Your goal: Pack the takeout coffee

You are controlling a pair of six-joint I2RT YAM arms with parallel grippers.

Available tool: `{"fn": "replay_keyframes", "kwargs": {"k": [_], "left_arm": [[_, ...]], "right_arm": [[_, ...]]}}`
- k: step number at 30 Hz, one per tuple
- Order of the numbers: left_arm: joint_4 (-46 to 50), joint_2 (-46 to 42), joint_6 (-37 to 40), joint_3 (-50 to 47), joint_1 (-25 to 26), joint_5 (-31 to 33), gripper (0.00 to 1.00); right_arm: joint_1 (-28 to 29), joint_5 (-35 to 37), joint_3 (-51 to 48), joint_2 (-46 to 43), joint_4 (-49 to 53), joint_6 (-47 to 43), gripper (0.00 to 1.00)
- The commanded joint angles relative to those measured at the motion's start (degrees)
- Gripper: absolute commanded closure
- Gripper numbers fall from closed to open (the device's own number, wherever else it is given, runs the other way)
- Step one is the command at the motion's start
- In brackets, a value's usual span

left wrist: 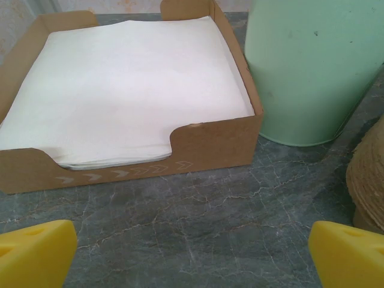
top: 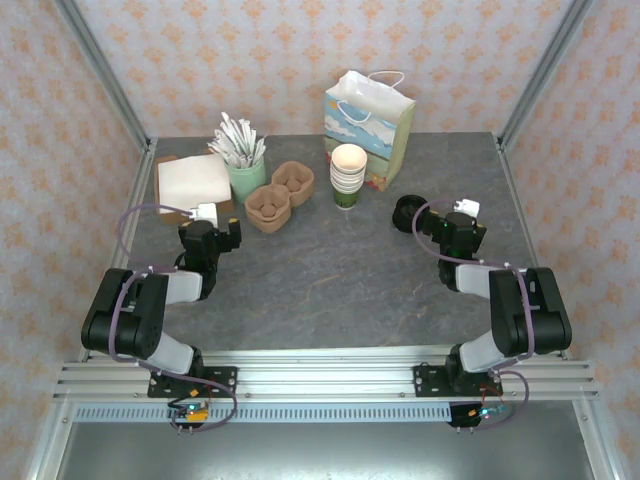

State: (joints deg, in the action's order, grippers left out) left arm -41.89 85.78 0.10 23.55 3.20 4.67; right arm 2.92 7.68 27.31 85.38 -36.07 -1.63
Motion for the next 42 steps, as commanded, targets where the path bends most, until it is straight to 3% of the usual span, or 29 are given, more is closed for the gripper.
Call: {"fn": "replay_keyframes", "kwargs": {"k": [1, 34, 37, 39, 42], "left_arm": [[-0.8, 0.0, 1.0, 0.8, -0.7, -0.5, 0.00], [-0.8, -0.1, 0.8, 0.9, -0.7, -0.2, 0.00], [5.5, -2.9, -0.8, 3.2, -0.7, 3.8, 0.00], [16.2, -6.8, -3.7, 6.8, -0.7, 8.9, 0.00], [23.7, -12.7, -8.2, 8.1, -0.7, 13.8, 0.00]], "right_arm": [[-0.1, 0.1, 0.1, 0.3, -1.3, -0.4, 0.01], [-0.3, -0.3, 0.3, 0.3, -1.0, -0.2, 0.01], [0.1, 2.4, 0.7, -0.6, 0.2, 0.1, 0.01], [0.2, 5.6, 2.9, -3.2, 7.1, 2.0, 0.01], [0.2, 9.0, 4.1, -7.4, 13.1, 4.7, 0.01]]}}
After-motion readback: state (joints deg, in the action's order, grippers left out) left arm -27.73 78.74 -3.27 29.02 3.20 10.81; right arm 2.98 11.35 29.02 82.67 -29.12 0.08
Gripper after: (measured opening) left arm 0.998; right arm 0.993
